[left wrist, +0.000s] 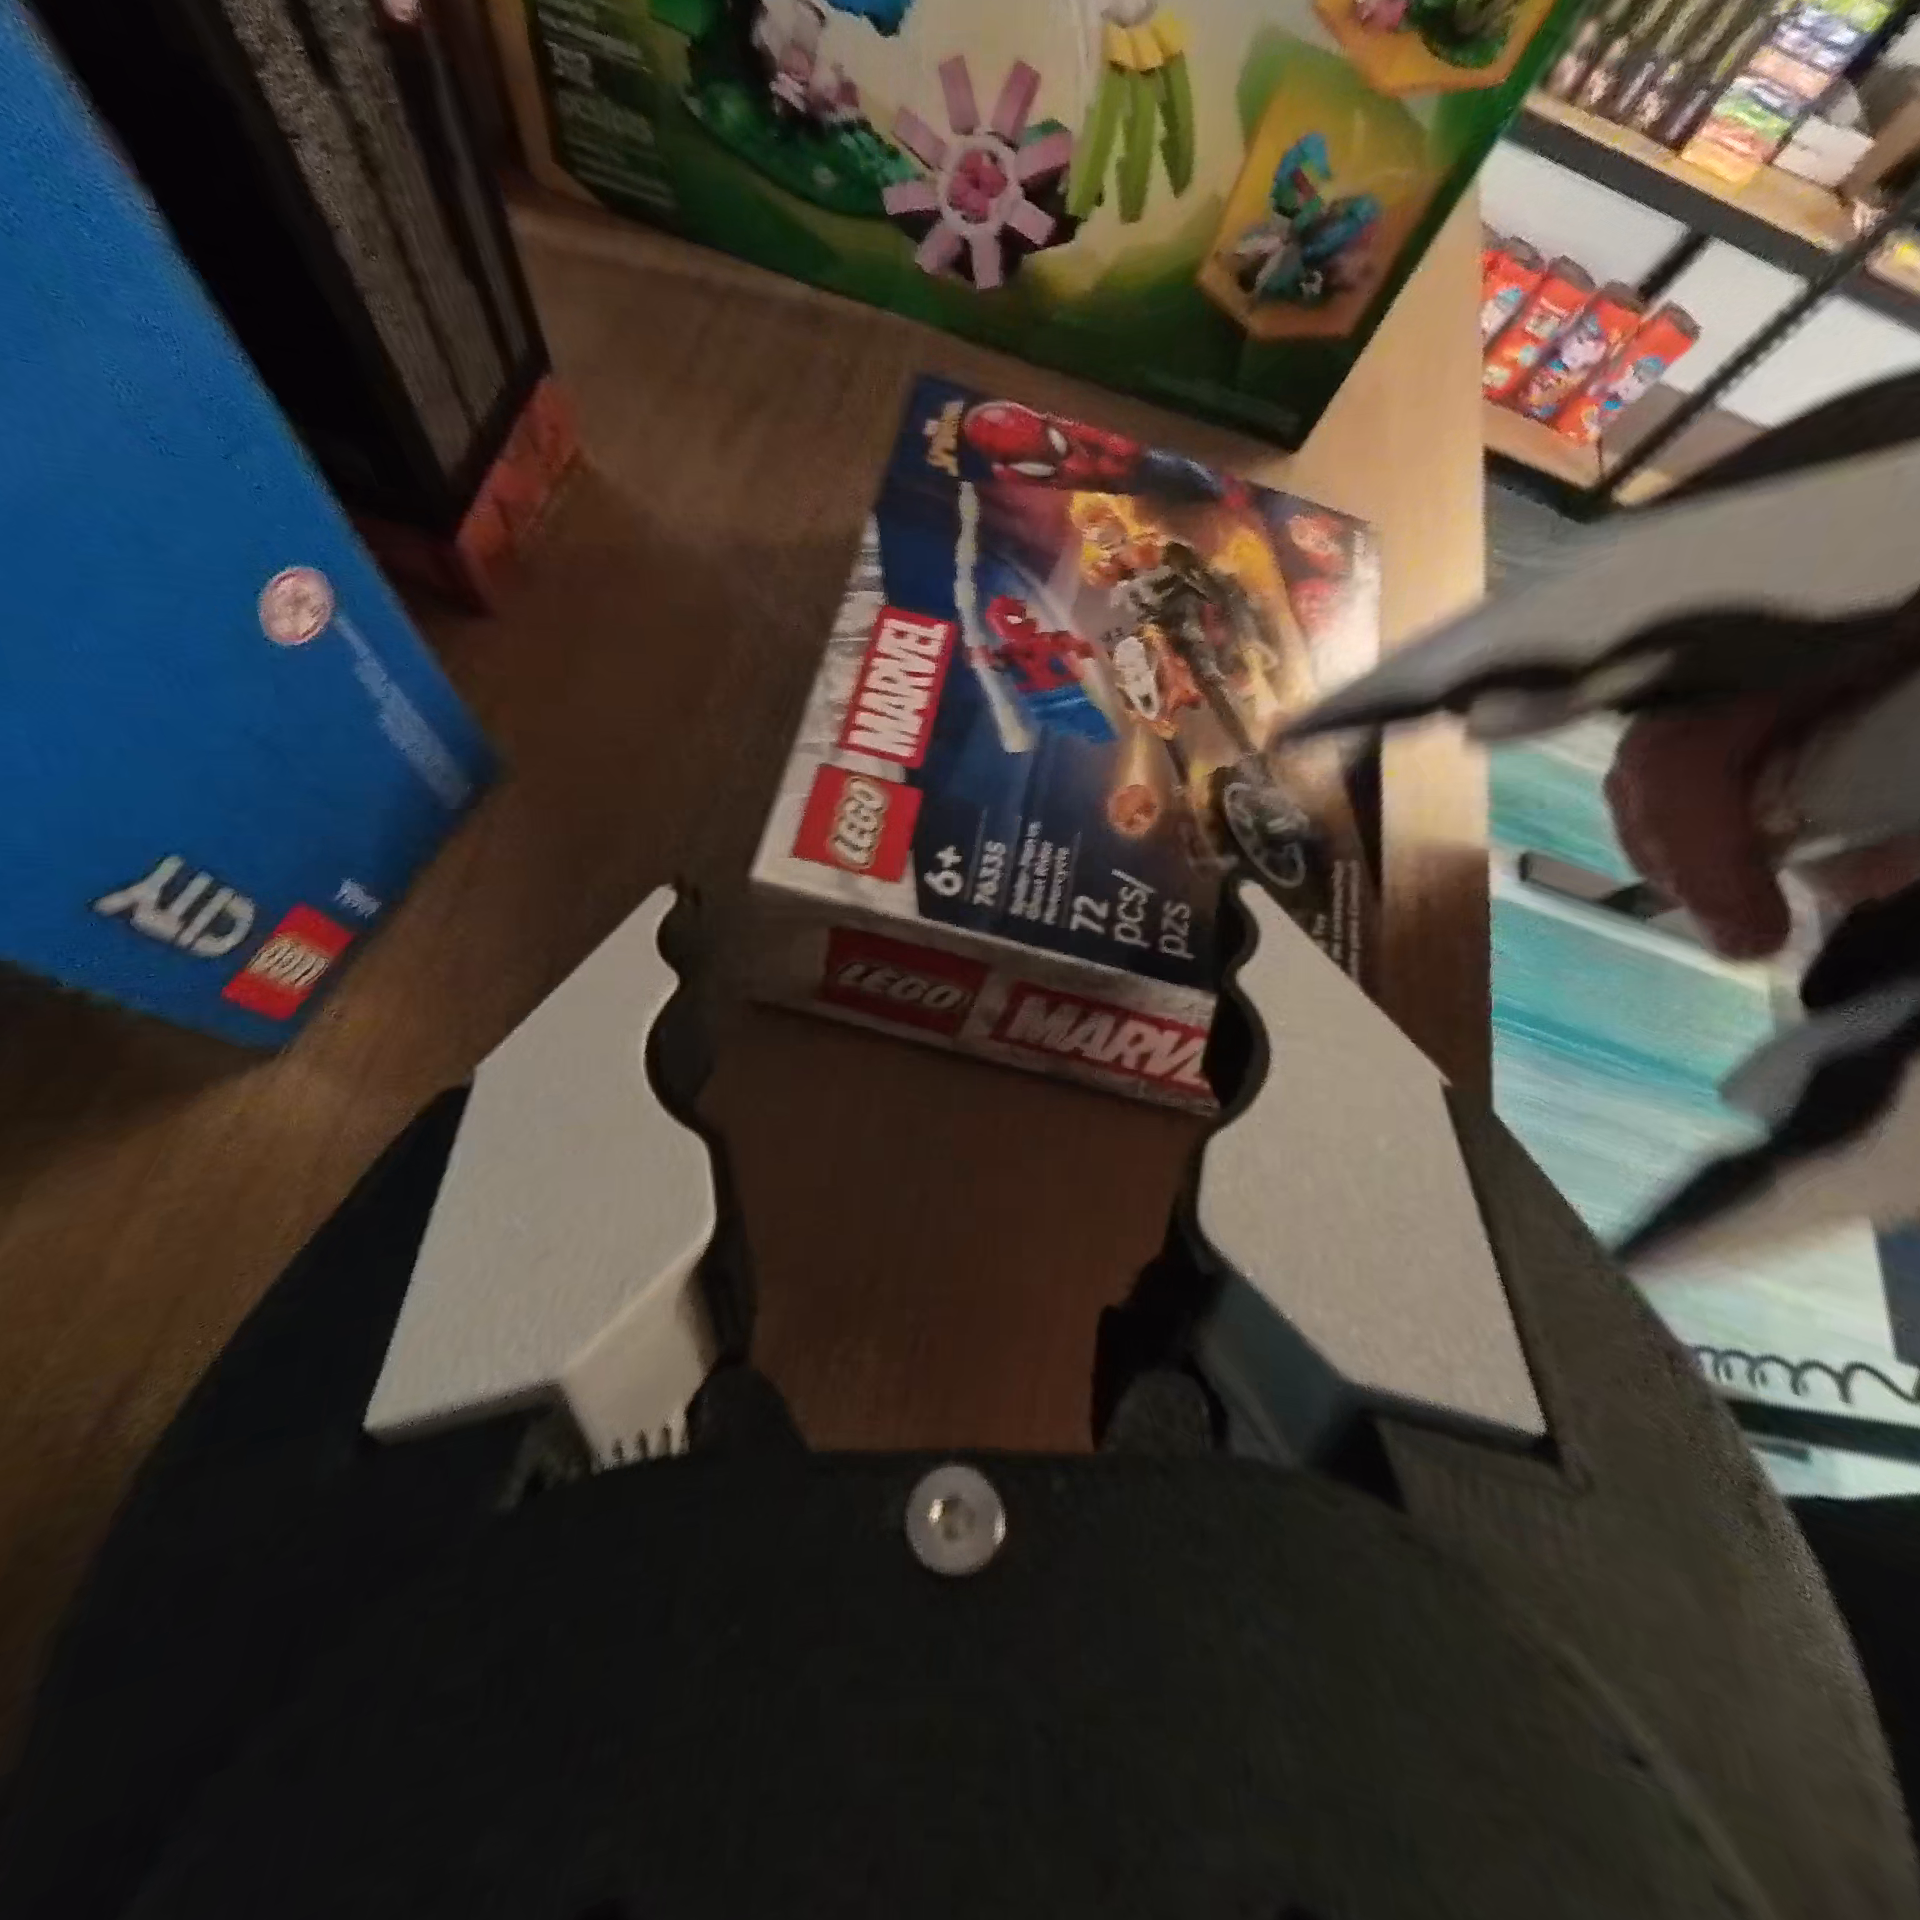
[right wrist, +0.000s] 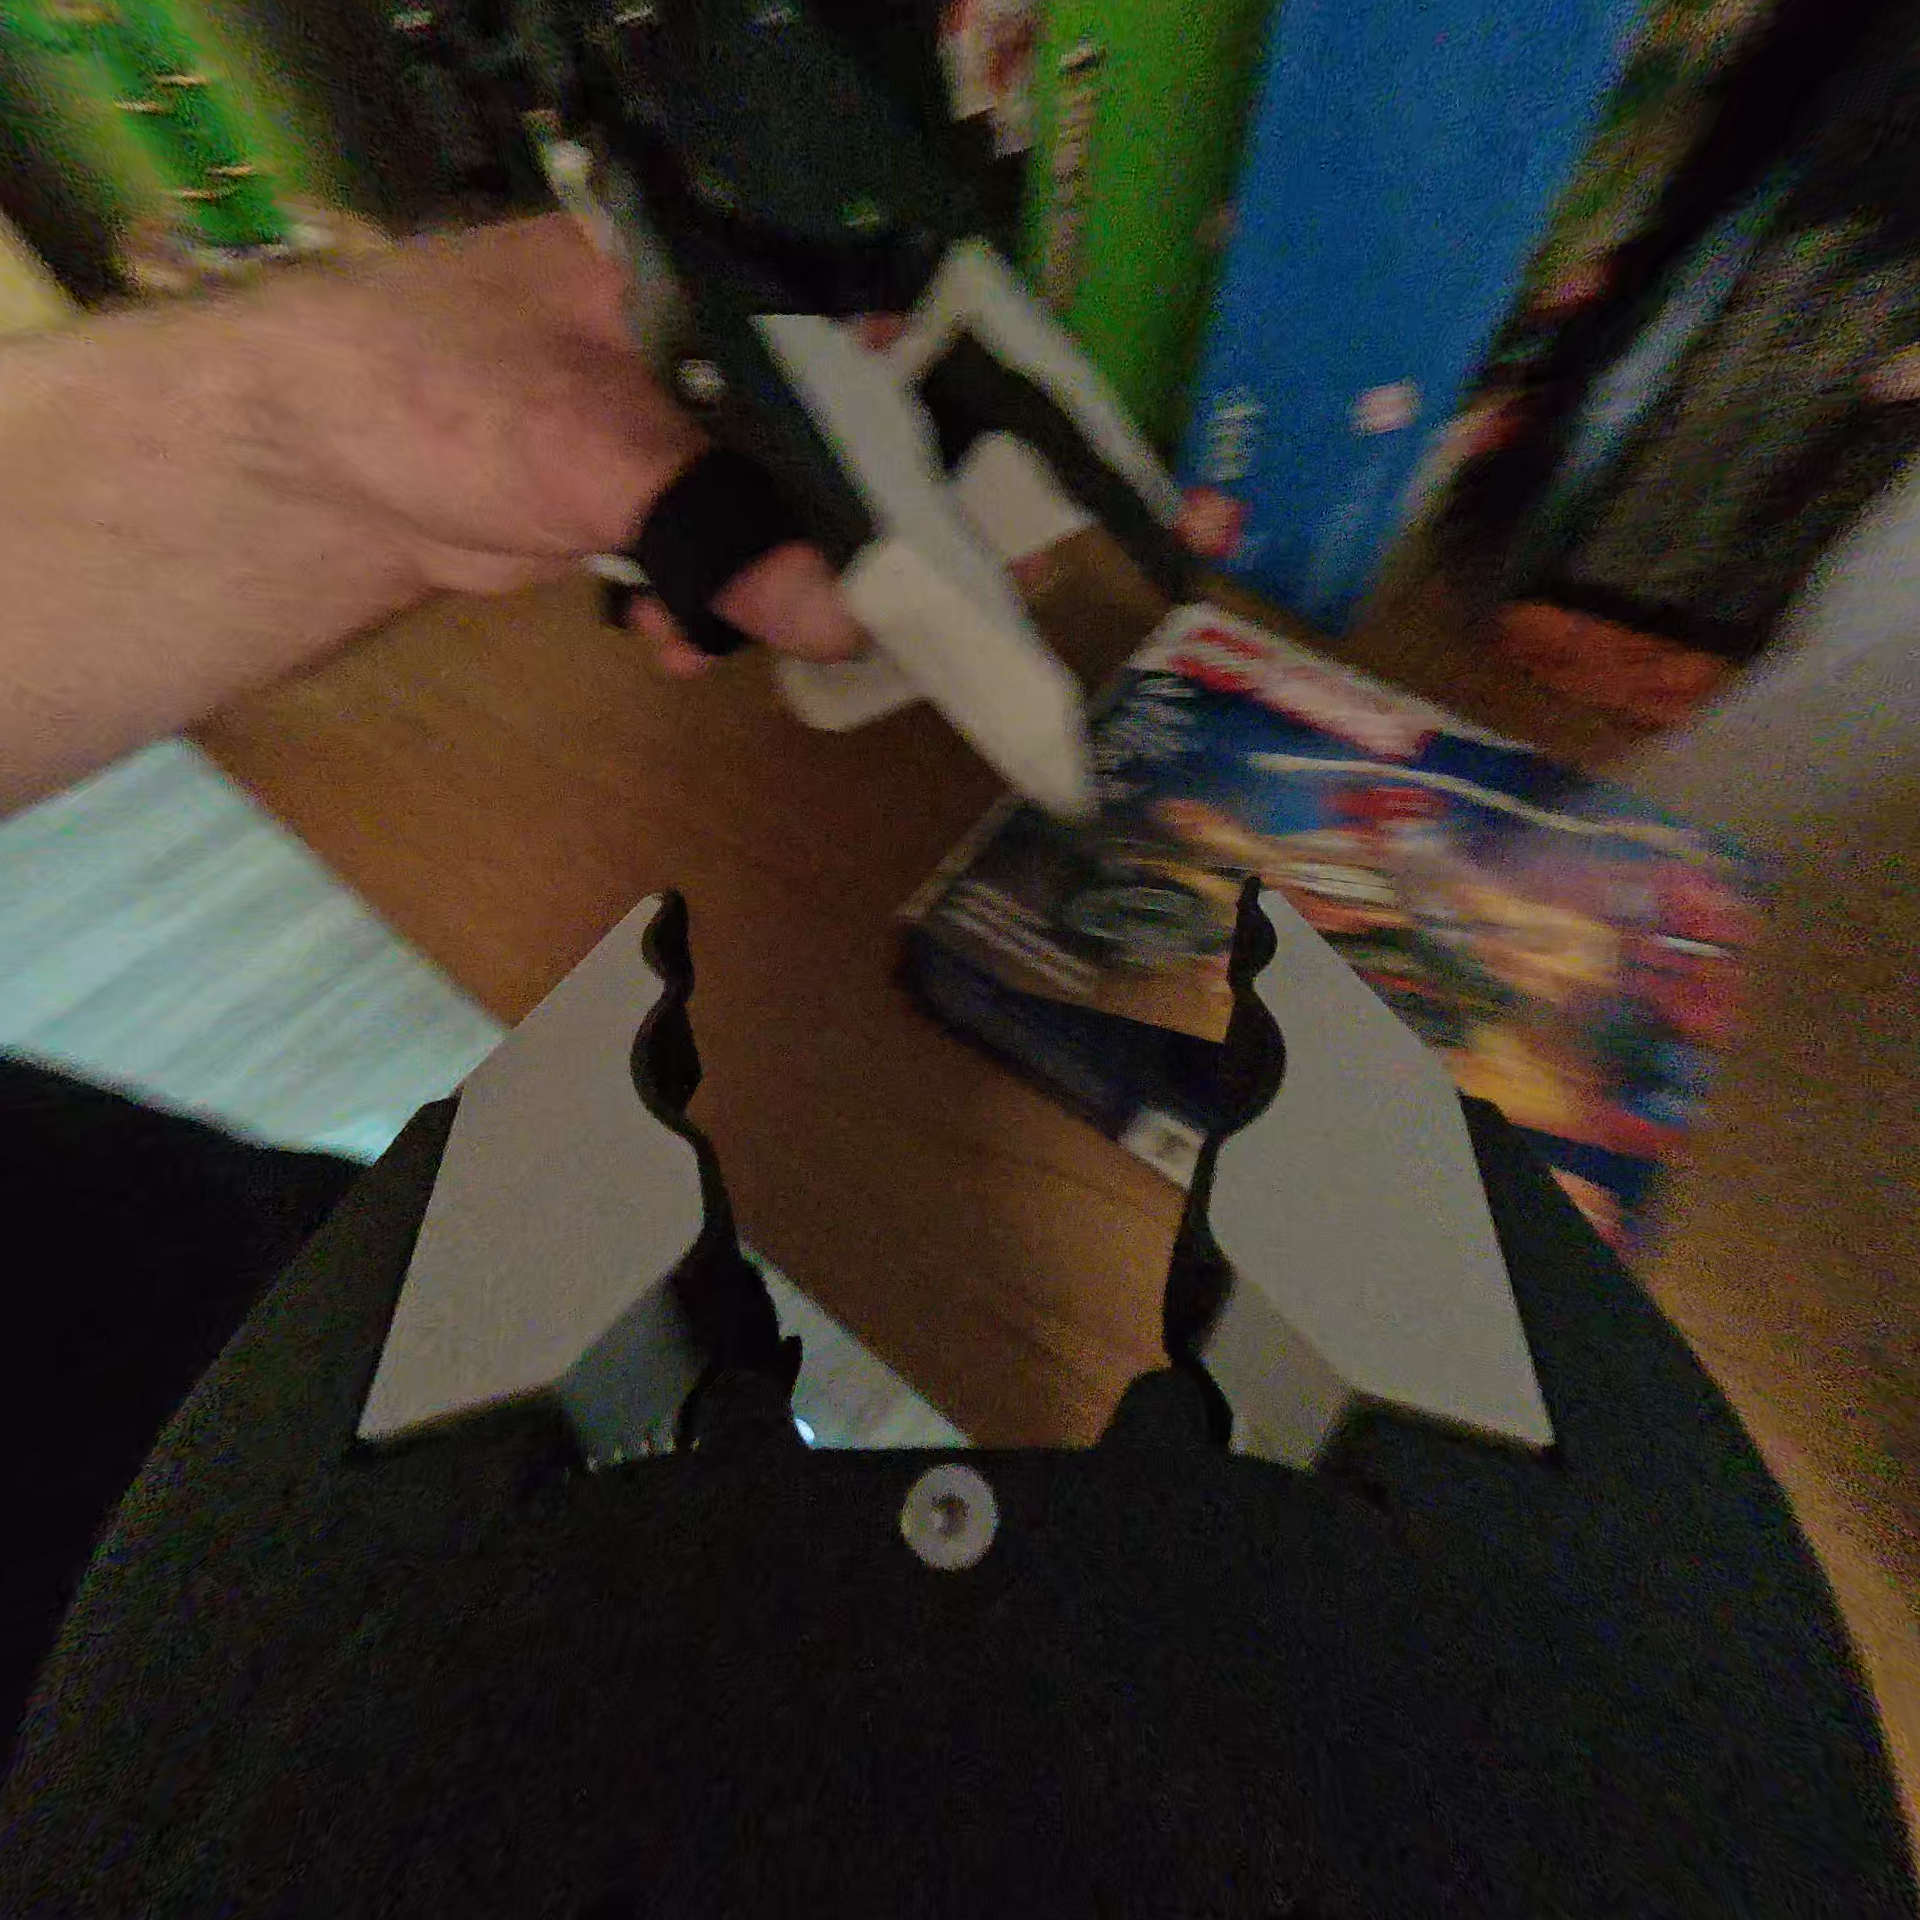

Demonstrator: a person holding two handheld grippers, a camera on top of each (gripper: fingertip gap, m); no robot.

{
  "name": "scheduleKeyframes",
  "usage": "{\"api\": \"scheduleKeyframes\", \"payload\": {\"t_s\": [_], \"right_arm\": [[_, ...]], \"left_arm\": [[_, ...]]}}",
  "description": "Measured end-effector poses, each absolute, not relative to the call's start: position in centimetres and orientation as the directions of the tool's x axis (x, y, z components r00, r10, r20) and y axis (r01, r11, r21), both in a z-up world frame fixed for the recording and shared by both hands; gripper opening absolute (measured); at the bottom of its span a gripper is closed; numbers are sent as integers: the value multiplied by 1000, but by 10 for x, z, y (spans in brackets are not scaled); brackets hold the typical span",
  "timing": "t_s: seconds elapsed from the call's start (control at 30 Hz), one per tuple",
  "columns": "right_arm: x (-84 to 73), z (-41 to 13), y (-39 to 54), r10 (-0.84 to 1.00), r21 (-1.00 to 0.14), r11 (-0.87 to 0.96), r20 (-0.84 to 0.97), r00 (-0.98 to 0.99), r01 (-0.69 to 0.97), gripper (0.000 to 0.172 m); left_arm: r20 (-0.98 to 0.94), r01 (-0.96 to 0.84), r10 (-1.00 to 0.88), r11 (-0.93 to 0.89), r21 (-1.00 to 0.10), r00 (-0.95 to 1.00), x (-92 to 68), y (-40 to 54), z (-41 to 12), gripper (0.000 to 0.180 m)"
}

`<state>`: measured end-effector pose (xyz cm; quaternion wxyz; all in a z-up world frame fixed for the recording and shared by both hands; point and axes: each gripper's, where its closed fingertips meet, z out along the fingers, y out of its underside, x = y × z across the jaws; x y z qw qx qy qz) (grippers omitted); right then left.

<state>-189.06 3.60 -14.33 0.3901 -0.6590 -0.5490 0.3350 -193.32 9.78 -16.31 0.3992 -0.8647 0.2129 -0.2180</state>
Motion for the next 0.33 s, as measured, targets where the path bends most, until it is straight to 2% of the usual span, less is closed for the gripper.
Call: {"api": "scheduleKeyframes", "payload": {"t_s": [0.03,0.1,0.13,0.17,0.23,0.27,0.3,0.33], "right_arm": [[-1877,-136,56,964,-899,-72,48,261,433,106],[-1854,-130,86,937,-913,-118,27,347,390,127],[-1846,-138,99,928,-897,-153,14,373,415,132],[-1842,-149,108,926,-877,-181,0,377,445,132],[-1850,-174,100,946,-828,-277,-147,289,488,122],[-1854,-182,97,941,-811,-308,-184,283,497,125],[-1855,-185,96,941,-809,-305,-175,289,502,123],[-1855,-184,93,938,-811,-310,-175,299,497,113]], "left_arm": [[225,-172,-531,-597,-783,817,-1936,95,-162,96],[251,-124,-499,-602,-789,830,-1941,90,-157,100],[267,-108,-493,-607,-787,828,-1939,85,-155,98],[296,-92,-488,-625,-775,821,-1935,80,-157,97],[363,-67,-491,-661,-747,792,-1921,70,-165,94],[384,-64,-489,-677,-733,783,-1914,68,-170,98],[354,-63,-475,-663,-746,805,-1915,72,-173,101],[315,-77,-467,-648,-758,826,-1919,76,-175,100]]}}
